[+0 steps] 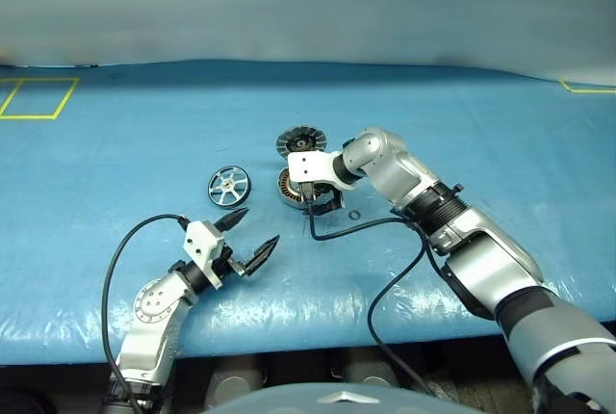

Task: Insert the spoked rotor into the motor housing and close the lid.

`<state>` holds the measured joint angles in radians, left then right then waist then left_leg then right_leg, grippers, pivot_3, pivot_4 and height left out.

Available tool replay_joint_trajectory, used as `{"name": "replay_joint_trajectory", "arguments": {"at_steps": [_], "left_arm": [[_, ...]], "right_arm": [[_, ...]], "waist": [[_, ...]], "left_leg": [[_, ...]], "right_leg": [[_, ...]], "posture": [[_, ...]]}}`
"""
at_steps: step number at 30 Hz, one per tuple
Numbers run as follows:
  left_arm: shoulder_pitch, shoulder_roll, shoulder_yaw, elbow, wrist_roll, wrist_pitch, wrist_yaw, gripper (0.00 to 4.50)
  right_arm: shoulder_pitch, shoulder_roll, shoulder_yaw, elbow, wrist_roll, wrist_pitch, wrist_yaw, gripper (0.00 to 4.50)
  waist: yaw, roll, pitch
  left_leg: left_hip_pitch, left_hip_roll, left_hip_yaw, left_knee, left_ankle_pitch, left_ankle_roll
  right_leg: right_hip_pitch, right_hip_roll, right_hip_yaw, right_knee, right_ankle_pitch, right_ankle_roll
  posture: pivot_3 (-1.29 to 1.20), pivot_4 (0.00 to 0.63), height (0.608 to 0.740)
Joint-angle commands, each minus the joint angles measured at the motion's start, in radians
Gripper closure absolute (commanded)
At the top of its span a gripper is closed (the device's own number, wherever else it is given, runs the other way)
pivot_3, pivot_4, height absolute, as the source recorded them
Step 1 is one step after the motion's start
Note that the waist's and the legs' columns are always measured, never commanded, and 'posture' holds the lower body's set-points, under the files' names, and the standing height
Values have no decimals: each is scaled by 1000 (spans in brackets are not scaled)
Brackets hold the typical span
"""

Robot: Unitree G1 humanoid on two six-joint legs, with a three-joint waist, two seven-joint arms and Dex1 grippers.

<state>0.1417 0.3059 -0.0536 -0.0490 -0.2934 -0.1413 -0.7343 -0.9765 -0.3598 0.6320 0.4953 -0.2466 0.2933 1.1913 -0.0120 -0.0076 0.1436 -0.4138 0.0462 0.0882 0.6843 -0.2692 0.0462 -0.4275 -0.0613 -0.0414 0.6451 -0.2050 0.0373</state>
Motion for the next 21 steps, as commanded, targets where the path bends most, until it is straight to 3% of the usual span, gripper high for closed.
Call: {"name": "replay_joint_trajectory", "arguments": {"at_steps": [1, 18, 21], "left_arm": [[-5, -5, -7, -4, 0, -24, -8, 0], [-6, -11, -34, -67, 6, 26, 27, 0], [-2, -10, -38, -79, 5, 34, 31, 0]], "right_arm": [[9, -20, -14, -70, 2, -6, 44, 29], [26, 13, 11, 14, -83, -55, -15, 29], [22, 17, 12, 23, -94, -65, -20, 573]], "waist": [[0, 0, 0], [-1, 1, 0], [-1, 1, 0]], "left_leg": [[0, 0, 0, 0, 0, 0], [0, 0, 0, 0, 0, 0], [0, 0, 0, 0, 0, 0]], "right_leg": [[0, 0, 0, 0, 0, 0], [0, 0, 0, 0, 0, 0], [0, 0, 0, 0, 0, 0]], "posture": [[0, 150, 740], [0, 150, 740], [0, 150, 740]]}}
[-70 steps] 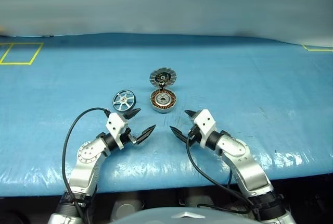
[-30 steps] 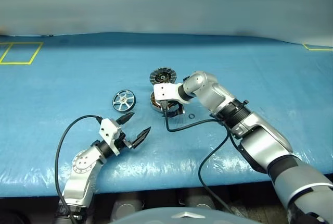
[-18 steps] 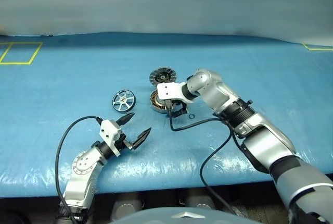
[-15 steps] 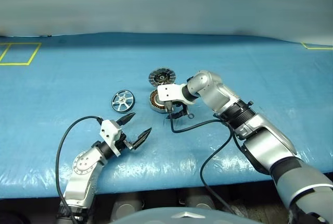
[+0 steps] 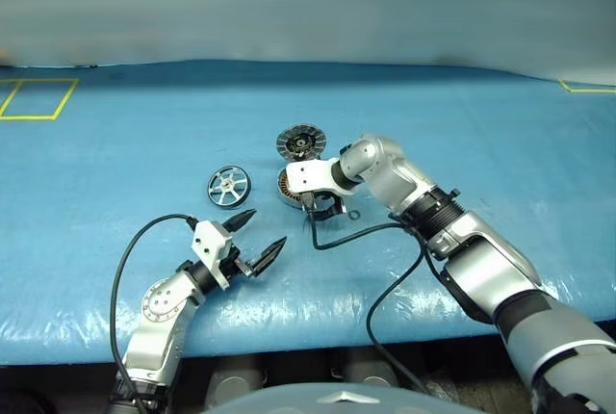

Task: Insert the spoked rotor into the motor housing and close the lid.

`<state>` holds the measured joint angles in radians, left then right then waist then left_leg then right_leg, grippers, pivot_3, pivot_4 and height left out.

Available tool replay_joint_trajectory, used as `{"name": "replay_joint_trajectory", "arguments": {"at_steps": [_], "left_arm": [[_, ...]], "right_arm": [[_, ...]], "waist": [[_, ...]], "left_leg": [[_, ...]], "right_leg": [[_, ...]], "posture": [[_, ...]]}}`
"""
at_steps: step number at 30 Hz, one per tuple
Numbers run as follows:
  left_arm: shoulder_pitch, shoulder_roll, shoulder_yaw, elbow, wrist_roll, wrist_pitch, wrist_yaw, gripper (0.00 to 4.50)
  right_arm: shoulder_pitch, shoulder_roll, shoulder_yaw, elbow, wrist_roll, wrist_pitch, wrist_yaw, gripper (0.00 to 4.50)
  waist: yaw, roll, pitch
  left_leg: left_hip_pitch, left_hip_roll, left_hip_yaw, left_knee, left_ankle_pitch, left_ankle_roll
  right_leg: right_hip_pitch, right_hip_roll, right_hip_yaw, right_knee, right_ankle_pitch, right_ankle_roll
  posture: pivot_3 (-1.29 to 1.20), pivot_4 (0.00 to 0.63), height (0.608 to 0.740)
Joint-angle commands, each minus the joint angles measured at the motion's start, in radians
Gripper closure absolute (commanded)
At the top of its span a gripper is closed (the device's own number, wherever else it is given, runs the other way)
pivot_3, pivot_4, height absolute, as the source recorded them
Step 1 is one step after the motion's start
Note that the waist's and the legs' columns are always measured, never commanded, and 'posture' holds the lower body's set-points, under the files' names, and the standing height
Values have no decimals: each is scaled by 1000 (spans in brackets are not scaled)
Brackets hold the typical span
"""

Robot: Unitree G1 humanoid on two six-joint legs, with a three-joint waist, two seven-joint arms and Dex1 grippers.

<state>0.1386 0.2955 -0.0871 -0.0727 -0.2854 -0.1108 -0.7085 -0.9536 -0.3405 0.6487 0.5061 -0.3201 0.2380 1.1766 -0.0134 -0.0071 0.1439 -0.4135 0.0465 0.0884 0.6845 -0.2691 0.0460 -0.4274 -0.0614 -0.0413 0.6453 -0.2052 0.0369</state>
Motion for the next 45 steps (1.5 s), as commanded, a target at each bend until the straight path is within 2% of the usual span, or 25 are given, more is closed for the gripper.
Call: {"name": "replay_joint_trajectory", "arguments": {"at_steps": [1, 5, 6, 12, 16, 19, 21, 26, 34, 40, 45], "left_arm": [[2, 0, -6, -64, -3, 9, 9, 0], [-1, -4, -20, -119, 2, 53, 37, 0], [-3, -5, -24, -133, 4, 66, 44, 0], [-4, 4, -31, -166, -2, 103, 60, 0], [13, 28, -8, -153, -28, 92, 30, 0], [16, 33, 0, -128, -35, 75, 11, 0], [12, 33, 6, -106, -36, 63, -3, 0], [-8, 26, 12, -24, -31, 17, -39, 0], [-29, 15, 7, 39, -24, -29, -62, 0], [-32, 12, 7, 53, -22, -39, -61, 0], [-30, 13, 8, 53, -22, -39, -60, 0]], "right_arm": [[-3, -1, -6, 11, -21, -11, -4, 922], [-4, -4, -13, -19, -29, 5, -3, 2204], [0, -5, -16, -37, -30, 15, -3, 2322], [72, -41, -19, -229, -11, 121, 67, 2322], [210, -101, 6, -494, -17, 262, 112, 2322], [280, -134, 27, -602, -49, 340, 99, 2322], [308, -144, 32, -648, -63, 383, 85, 2322], [325, -131, 25, -690, -57, 457, 58, 2322], [316, -143, 50, -699, -55, 423, 51, 2322], [311, -154, 48, -728, -18, 413, 80, 441], [297, -158, 23, -766, 16, 433, 80, 441]], "waist": [[0, 0, 0], [0, 0, 0], [0, 0, 0], [2, 0, 0], [3, 0, 0], [2, 0, 0], [1, 0, 0], [2, -1, -1], [1, -1, -1], [1, -1, -1], [1, -1, -1]], "left_leg": [[0, 0, 0, 0, 0, 0], [0, 0, 0, 0, 0, 0], [0, 0, 0, 0, 0, 0], [0, 0, -1, 0, 0, 0], [0, 1, -1, -1, 0, 0], [0, 1, -1, -1, 0, 0], [1, 1, -1, -1, 0, 0], [3, 1, -2, 0, 1, -2], [2, 1, -3, 0, 1, -2], [1, 1, -3, 0, 1, -1], [1, 1, -3, -1, 1, -1]], "right_leg": [[0, 0, 0, 0, 0, 0], [0, 0, 0, 0, 0, 0], [1, 0, 0, 0, 0, 0], [0, 0, 0, 0, 0, 0], [0, 0, -1, -1, 0, 0], [0, 0, -1, -1, 0, 0], [1, 0, -1, -1, -3, -5], [0, 0, -2, 0, -3, -5], [0, 0, -2, 0, -2, -6], [0, 0, -2, 0, -2, -6], [0, 0, -2, 0, -2, -6]], "posture": [[0, 150, 740], [0, 150, 740], [0, 150, 740], [0, 150, 740], [0, 150, 740], [0, 150, 740], [0, 150, 740], [0, 150, 740], [0, 150, 740], [0, 150, 740], [0, 150, 740]]}}
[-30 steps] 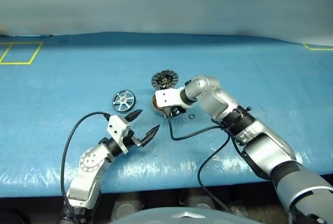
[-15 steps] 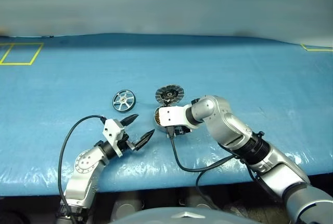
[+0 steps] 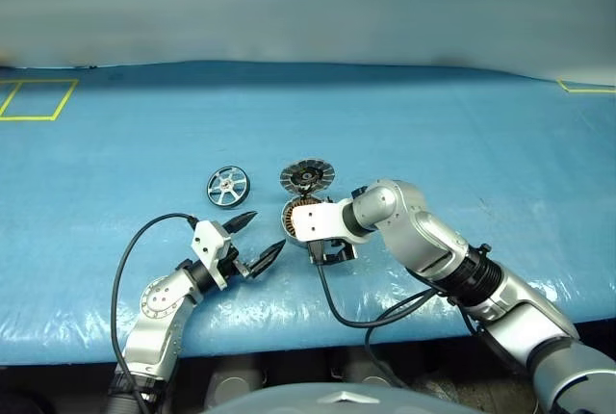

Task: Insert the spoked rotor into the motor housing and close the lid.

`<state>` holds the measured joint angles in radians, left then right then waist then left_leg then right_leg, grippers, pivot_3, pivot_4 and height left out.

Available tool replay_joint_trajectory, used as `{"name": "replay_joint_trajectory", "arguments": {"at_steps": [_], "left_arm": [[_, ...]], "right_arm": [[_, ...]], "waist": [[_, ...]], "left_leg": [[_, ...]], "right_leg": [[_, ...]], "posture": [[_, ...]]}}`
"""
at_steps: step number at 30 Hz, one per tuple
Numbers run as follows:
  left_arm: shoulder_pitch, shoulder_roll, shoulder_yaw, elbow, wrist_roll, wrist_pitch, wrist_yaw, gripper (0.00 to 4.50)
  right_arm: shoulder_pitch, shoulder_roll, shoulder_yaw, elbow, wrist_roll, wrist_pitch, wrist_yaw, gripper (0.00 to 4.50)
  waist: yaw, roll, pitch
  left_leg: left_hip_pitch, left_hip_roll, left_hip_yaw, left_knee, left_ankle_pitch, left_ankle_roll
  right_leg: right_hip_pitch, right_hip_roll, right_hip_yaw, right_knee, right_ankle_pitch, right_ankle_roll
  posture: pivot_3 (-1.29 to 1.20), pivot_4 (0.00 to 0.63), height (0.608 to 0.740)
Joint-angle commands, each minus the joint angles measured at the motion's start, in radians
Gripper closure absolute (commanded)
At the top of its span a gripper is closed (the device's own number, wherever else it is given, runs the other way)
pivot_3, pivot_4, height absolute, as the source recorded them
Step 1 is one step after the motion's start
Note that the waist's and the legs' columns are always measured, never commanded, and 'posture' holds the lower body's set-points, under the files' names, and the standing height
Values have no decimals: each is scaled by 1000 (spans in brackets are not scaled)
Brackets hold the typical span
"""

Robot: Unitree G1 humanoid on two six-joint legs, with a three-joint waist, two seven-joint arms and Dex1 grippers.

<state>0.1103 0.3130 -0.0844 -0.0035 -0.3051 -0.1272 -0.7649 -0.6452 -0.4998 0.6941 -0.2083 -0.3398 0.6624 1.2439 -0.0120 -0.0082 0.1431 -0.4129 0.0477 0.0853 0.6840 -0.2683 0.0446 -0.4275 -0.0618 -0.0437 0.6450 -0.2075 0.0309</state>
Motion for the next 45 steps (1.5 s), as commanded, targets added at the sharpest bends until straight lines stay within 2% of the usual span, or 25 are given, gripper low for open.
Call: {"name": "replay_joint_trajectory", "arguments": {"at_steps": [1, 11, 15, 17, 20, 23, 26, 28, 31, 35, 45], "left_arm": [[-1, -4, 5, -18, -2, -22, -3, 0], [14, 2, 8, -16, -7, -25, -9, 0], [19, 6, 13, -15, -8, -29, -11, 0], [24, 8, 11, -29, -7, -24, -8, 0], [32, 7, 4, -75, -7, -3, 7, 0], [37, 8, -3, -118, -14, 29, 15, 0], [38, 19, -6, -137, -11, 47, 8, 0], [32, 28, -4, -141, -15, 53, -6, 0], [17, 41, -11, -144, -19, 55, -29, 0], [-5, 44, -35, -151, -20, 61, -55, 0], [-53, 87, -102, -191, 9, 178, -80, 0]], "right_arm": [[-13, -1, -28, -62, 45, 13, 14, 441], [38, -65, -191, -202, 146, 80, -70, 441], [108, -131, -248, -270, 205, 114, -72, 441], [222, -132, -360, -294, 258, 164, -130, 441], [369, -27, -552, -308, 347, 179, -257, 441], [464, 129, -729, -331, 489, 174, -340, 441], [533, 179, -777, -330, 524, 117, -406, 441], [594, 254, -818, -279, 523, 42, -515, 441], [648, 300, -792, -202, 489, -59, -605, 441], [649, 349, -784, -83, 453, -179, -736, 441], [642, 338, -708, 16, 460, -247, -778, 441]], "waist": [[0, 0, 0], [3, 0, 0], [2, 0, 0], [3, 0, 0], [5, 0, 0], [0, 0, 0], [1, 0, 1], [2, -1, 0], [1, 0, 0], [0, 0, 1], [0, 0, 1]], "left_leg": [[0, 0, 0, 0, 0, 0], [-1, 3, 0, 0, 0, 0], [-2, 2, 0, 0, -1, 1], [-2, 3, 0, -1, -1, 1], [-2, 3, 0, -1, -1, 1], [-2, 4, 1, -1, -1, 1], [-1, 4, 1, -1, 0, 0], [-1, 4, 1, -1, 0, 0], [-1, 4, 1, -1, 0, 0], [-1, 4, 3, -1, 0, 0], [-1, 4, 2, -1, 0, 0]], "right_leg": [[0, 0, 0, 0, 0, 0], [-1, -1, -1, -1, 0, 0], [-1, -1, -1, -1, 0, 0], [-1, -1, -1, -1, 0, 0], [-1, -1, -1, -2, -1, -1], [-1, 0, 0, -1, 0, 0], [-1, 1, 1, -1, 0, 1], [-1, 1, 0, -1, -1, 2], [-1, 1, 1, -1, -2, 3], [-1, 1, 2, -1, -1, 3], [-1, 2, 2, -1, -2, 3]], "posture": [[0, 150, 740], [0, 150, 740], [0, 150, 740], [0, 150, 740], [0, 150, 740], [0, 150, 740], [0, 150, 740], [0, 150, 740], [0, 150, 740], [0, 150, 740], [0, 150, 740]]}}
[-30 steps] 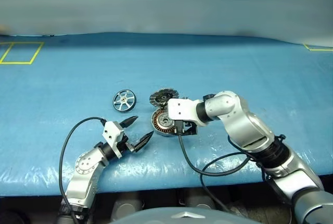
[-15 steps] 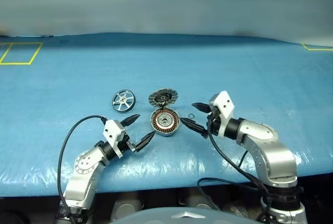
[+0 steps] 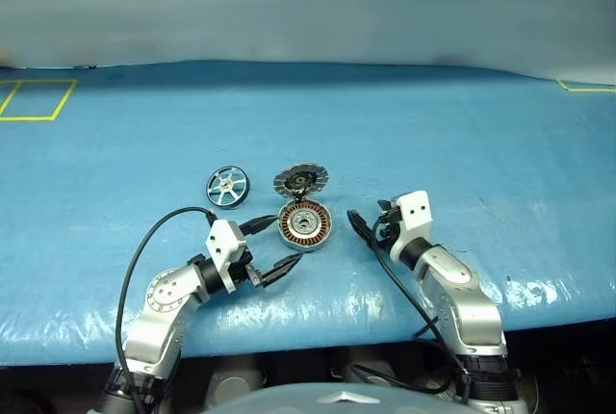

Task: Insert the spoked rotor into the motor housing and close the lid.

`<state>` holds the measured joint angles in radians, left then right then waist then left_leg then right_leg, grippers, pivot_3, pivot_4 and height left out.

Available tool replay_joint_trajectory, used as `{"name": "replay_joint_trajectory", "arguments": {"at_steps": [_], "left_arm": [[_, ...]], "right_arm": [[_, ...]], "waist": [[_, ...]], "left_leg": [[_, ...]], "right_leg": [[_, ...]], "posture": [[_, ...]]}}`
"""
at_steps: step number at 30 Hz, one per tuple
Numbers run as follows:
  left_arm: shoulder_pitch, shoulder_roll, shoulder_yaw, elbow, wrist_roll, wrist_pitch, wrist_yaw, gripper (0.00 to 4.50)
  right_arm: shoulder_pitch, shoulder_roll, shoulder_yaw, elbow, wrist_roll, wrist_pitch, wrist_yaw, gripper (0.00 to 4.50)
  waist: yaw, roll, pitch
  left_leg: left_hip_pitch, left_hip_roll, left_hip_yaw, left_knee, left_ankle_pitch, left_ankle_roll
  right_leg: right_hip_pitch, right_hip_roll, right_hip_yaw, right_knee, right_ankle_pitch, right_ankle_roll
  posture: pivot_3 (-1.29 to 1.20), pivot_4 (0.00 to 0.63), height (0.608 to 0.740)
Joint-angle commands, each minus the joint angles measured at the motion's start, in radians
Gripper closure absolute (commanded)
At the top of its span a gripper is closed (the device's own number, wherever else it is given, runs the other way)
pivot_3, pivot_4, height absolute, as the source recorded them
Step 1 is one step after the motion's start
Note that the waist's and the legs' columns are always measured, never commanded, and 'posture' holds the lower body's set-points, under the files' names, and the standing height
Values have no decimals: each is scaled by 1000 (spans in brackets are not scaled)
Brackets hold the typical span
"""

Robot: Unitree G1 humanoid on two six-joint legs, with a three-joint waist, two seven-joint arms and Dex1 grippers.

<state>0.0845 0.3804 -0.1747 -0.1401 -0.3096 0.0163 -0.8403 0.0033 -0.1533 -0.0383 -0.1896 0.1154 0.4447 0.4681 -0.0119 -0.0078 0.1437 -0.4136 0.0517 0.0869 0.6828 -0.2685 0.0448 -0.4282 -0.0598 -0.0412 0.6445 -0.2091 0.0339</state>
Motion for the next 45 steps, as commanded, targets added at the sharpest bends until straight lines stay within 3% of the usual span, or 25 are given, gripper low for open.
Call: {"name": "replay_joint_trajectory", "arguments": {"at_steps": [1, 17, 20, 27, 29, 35, 45], "left_arm": [[-36, 25, -14, -58, 10, 53, -3, 0], [-96, 8, -42, -122, 13, 156, 40, 0], [-105, 8, -39, -132, 11, 166, 42, 0], [-108, 13, -36, -149, 10, 181, 49, 0], [-106, 14, -36, -154, 10, 183, 51, 0], [-97, 21, -26, -153, 7, 181, 54, 0], [-54, 37, 14, -116, 7, 79, 25, 0]], "right_arm": [[-7, -7, 28, -1, 13, -31, -1, 441], [18, -48, 122, 70, -43, -95, -47, 441], [14, -47, 121, 83, -45, -99, -62, 1023], [5, -44, 116, 104, -44, -100, -86, 3334], [4, -44, 114, 108, -42, -97, -92, 3792], [9, -53, 122, 95, -27, -72, -80, 3792], [-8, -68, 168, -125, 46, -89, 6, 3792]], "waist": [[0, 0, 0], [0, 0, 0], [0, 0, 0], [0, -1, -1], [1, -1, -1], [1, -1, -1], [0, 0, 0]], "left_leg": [[0, 0, 0, 0, 0, 0], [1, 0, 0, 0, 0, 0], [1, 0, 0, 0, 0, 0], [1, 0, 0, 0, 0, 0], [1, 0, 0, 1, 0, 0], [2, 0, 0, 1, 0, 0], [0, 0, 0, 0, 0, 0]], "right_leg": [[0, 0, 0, 0, 0, 0], [1, 0, 1, 0, 0, 1], [1, 0, 1, 0, -1, 2], [2, 0, 1, 0, -1, 2], [2, 0, 1, 0, -1, 2], [2, 0, 1, 0, 0, 2], [0, 0, 2, 0, 1, 0]], "posture": [[0, 150, 740], [0, 150, 740], [0, 150, 740], [0, 150, 740], [0, 150, 740], [0, 150, 740], [0, 150, 740]]}}
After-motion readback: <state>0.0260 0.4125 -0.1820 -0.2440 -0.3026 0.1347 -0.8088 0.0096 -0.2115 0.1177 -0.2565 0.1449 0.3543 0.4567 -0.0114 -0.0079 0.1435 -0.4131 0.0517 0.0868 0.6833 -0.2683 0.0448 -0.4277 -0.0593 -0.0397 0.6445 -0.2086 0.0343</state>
